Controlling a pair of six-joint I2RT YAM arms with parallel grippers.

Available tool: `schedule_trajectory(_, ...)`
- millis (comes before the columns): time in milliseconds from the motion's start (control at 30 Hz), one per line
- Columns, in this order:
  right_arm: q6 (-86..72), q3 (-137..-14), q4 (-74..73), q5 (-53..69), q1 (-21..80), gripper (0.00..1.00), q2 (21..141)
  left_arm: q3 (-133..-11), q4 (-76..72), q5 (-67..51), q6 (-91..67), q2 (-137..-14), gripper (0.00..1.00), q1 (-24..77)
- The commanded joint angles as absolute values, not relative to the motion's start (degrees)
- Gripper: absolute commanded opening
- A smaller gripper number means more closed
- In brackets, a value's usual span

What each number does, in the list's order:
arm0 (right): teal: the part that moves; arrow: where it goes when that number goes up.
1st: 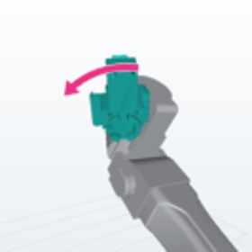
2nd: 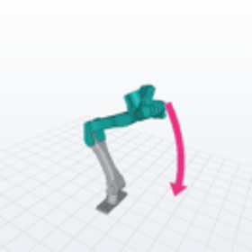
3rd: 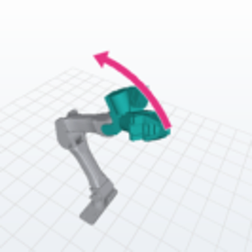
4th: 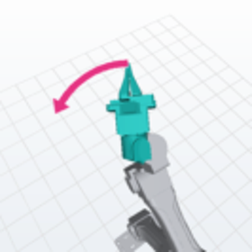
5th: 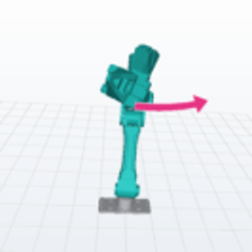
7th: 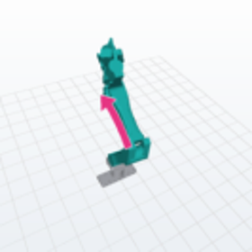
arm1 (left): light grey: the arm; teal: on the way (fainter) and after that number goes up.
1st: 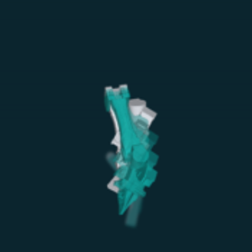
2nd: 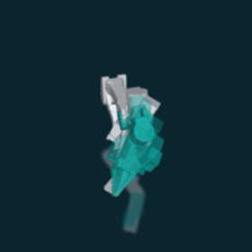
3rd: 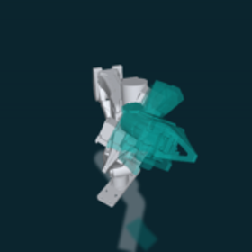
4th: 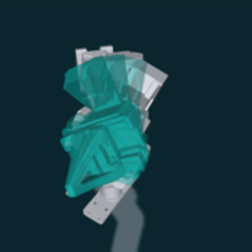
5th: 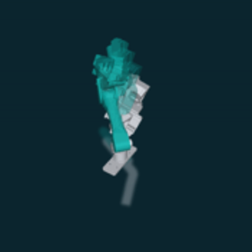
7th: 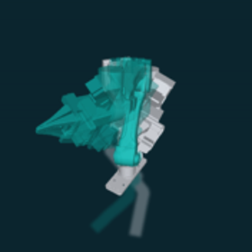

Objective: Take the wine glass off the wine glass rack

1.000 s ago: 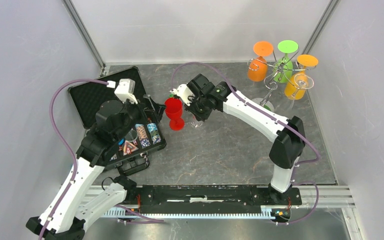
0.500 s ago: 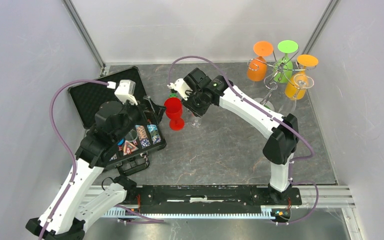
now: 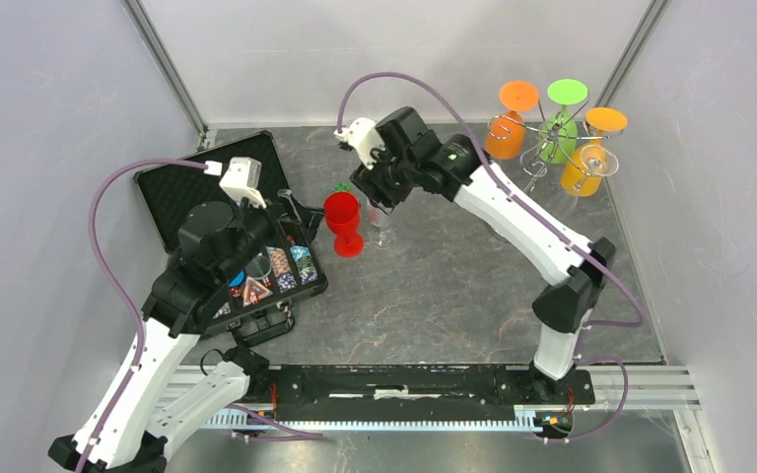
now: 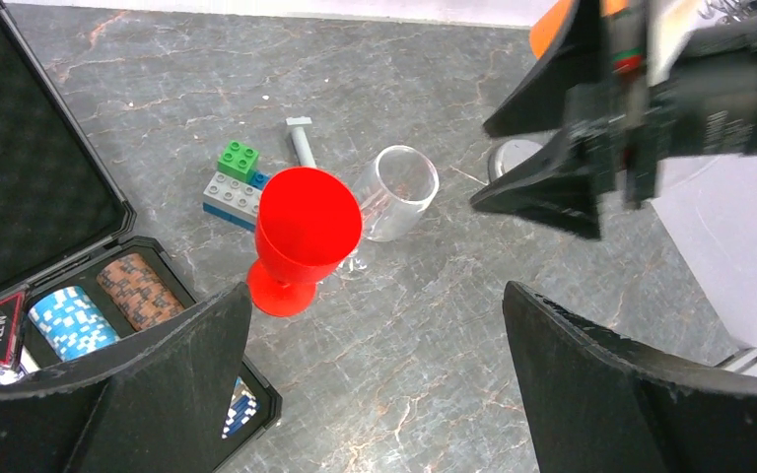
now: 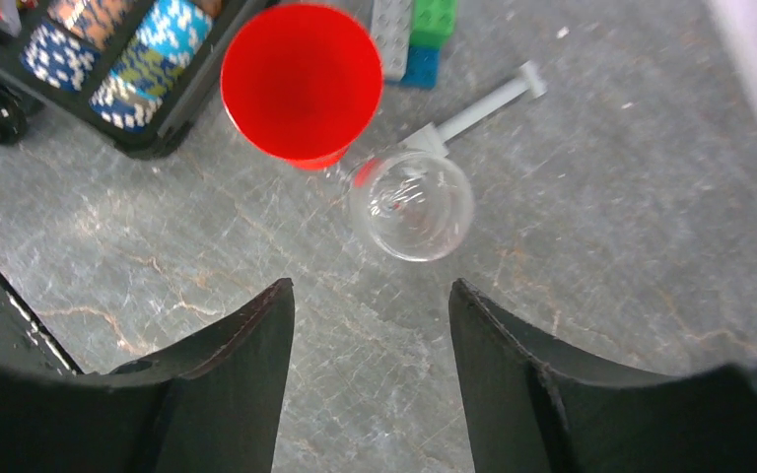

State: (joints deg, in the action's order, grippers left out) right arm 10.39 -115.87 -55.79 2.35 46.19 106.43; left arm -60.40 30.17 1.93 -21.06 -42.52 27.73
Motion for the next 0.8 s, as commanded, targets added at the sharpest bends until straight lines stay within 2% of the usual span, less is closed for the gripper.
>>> schedule_trajectory(0, 9.4, -117.8, -51.1, -3.1, 45.6, 0.65, 96.4, -62.8, 29.2, 0.4, -19.2, -41.5, 1.0, 27.8)
schedule_trajectory(233, 10.0, -119.2, -47.6, -24.3, 42.6, 0.7, 87.4, -62.6, 29.2, 0.3, -19.4, -41.7, 1.0, 27.8)
schedule_trajectory(367, 12.1, -120.1, -48.4, -38.9, 38.9, 0.7, 87.8, -62.7, 29.1, -1.6, -19.9, -42.6, 1.0, 27.8)
schedule_trajectory(467, 12.6, -122.2, -51.2, -44.8, 34.3, 0.7, 89.1, -62.6, 29.1, -2.1, -20.2, -43.1, 1.0, 27.8)
schedule_trajectory(633, 10.8, -119.1, -52.1, -45.7, 27.3, 0.72, 83.6, -62.2, 28.9, -2.9, -20.5, -43.8, 1.0, 27.8)
schedule_trajectory(767, 6.0, -108.8, -49.1, -37.5, 18.5, 0.77, 74.7, -61.0, 27.8, -4.5, -21.3, -44.4, 1.0, 27.8)
